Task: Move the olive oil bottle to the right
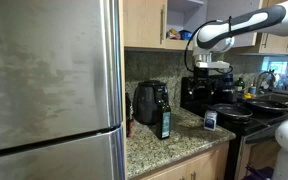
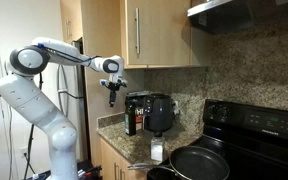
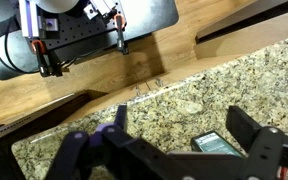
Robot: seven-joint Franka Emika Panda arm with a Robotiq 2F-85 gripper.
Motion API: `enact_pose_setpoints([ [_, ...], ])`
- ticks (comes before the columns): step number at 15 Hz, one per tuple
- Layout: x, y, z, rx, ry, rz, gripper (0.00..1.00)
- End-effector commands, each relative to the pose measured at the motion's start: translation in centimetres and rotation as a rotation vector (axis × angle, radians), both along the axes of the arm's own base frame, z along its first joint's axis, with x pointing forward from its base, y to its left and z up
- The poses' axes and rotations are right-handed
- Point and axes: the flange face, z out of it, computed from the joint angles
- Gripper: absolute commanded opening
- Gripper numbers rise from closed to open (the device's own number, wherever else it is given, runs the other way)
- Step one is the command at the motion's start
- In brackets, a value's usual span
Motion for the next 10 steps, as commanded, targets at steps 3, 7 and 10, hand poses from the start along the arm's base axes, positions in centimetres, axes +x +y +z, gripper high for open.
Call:
enact_pose_setpoints([
  [3, 0.0, 0.0, 0.1, 0.0, 0.001, 0.0, 1.0],
  [7, 0.2, -0.2, 0.2, -0.049, -0.027, 0.01, 1.0],
  [10, 1.4, -0.2, 0.9, -0.074, -0.219, 0.035, 1.0],
])
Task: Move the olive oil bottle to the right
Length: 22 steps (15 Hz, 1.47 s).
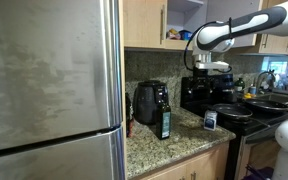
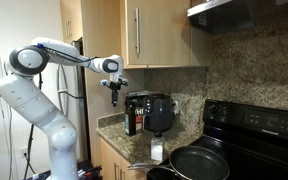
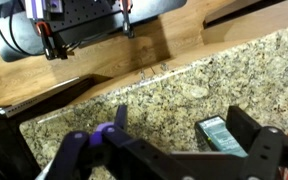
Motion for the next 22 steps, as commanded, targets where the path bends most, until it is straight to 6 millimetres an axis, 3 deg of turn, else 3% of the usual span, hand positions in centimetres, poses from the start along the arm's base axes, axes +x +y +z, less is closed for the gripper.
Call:
enact_pose_setpoints([
  [1, 1.1, 0.1, 0.6, -0.018, -0.186, 0.028, 1.0],
  [4, 2.2, 0.7, 0.9, 0.078, -0.308, 0.018, 1.0],
  [5, 2.2, 0.7, 1.2, 0.03, -0.242, 0.009, 1.0],
  [8, 2.6, 1.0, 1.1, 0.058, -0.291, 0.007, 1.0],
  [9, 2.8, 4.2, 2.9, 0.005, -0.219, 0.006, 1.0],
  [10, 3.0, 6.8, 2.0, 0.014, -0.2, 0.101, 1.0],
  [12, 2.1, 11.6, 3.4, 0.01, -0.241, 0.233, 1.0],
  [14, 1.7, 14.5, 4.6, -0.081, -0.303, 0.294, 1.0],
  [15, 1.7, 15.1, 5.0, -0.14, -0.323, 0.305, 1.0],
  [16, 0.7, 14.1, 4.3, -0.077, -0.322, 0.282, 1.0],
  [18, 0.7, 15.3, 4.8, -0.119, -0.342, 0.304, 1.0],
  [22, 0.9, 15.3, 5.0, -0.137, -0.374, 0.241, 1.0],
])
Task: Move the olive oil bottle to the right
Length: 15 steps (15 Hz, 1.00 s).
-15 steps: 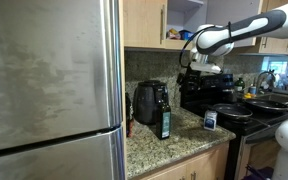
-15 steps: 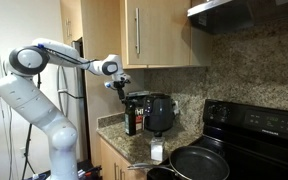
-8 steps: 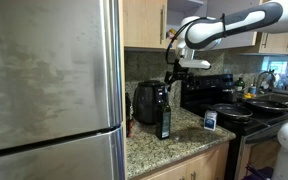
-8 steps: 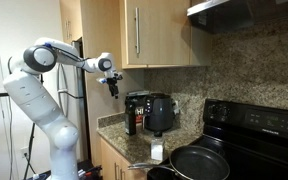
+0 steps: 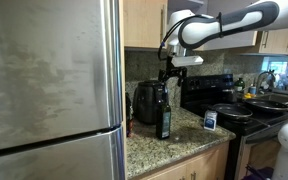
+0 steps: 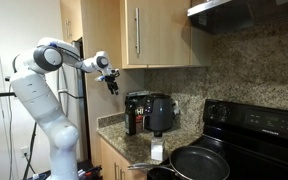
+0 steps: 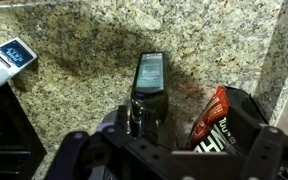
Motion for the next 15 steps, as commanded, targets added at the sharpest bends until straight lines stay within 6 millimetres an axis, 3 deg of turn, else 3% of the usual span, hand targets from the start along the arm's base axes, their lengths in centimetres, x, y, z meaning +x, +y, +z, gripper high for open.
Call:
enact_pose_setpoints([
  [1, -0.3, 0.3, 0.2, 0.016, -0.051, -0.055, 1.0],
  [4, -0.3, 0.5, 0.5, 0.018, -0.1, -0.09, 1.0],
  [6, 0.0, 1.2, 0.4, 0.153, -0.108, -0.118, 1.0],
  [7, 0.1, 0.9, 0.9, 0.074, -0.085, -0.102, 1.0],
  [12, 0.1, 1.0, 0.9, 0.08, -0.092, -0.102, 1.0],
  [15, -1.3, 0.1, 0.3, -0.028, 0.072, -0.183, 1.0],
])
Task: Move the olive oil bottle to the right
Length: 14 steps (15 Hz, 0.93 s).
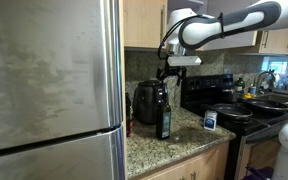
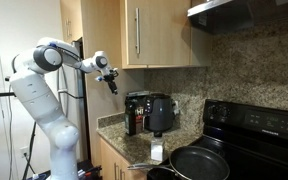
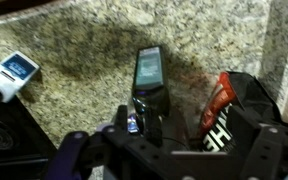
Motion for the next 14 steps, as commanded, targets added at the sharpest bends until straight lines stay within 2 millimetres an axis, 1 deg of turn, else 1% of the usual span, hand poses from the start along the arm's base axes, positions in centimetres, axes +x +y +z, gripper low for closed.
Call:
enact_pose_setpoints([
  [1, -1.2, -0.5, -0.3, -0.065, 0.172, -0.039, 1.0],
  [2, -1.4, -0.7, -0.2, -0.081, 0.181, -0.073, 1.0],
  [3, -1.3, -0.8, 0.0, -0.103, 0.15, -0.067, 1.0],
  [5, -1.1, -0.4, 0.3, -0.059, 0.115, -0.063, 1.0],
  [6, -0.7, 0.0, 0.6, -0.02, 0.064, -0.041, 1.0],
  [7, -0.2, 0.3, 1.2, 0.013, -0.023, -0.037, 1.0],
  [9, 0.8, 1.0, 2.3, 0.047, -0.145, -0.015, 1.0],
  [11, 1.2, 0.8, 3.0, 0.063, -0.273, -0.036, 1.0],
  [13, 1.5, 0.9, 3.4, 0.073, -0.372, -0.056, 1.0],
  [14, 1.5, 1.2, 3.8, 0.069, -0.301, -0.038, 1.0],
])
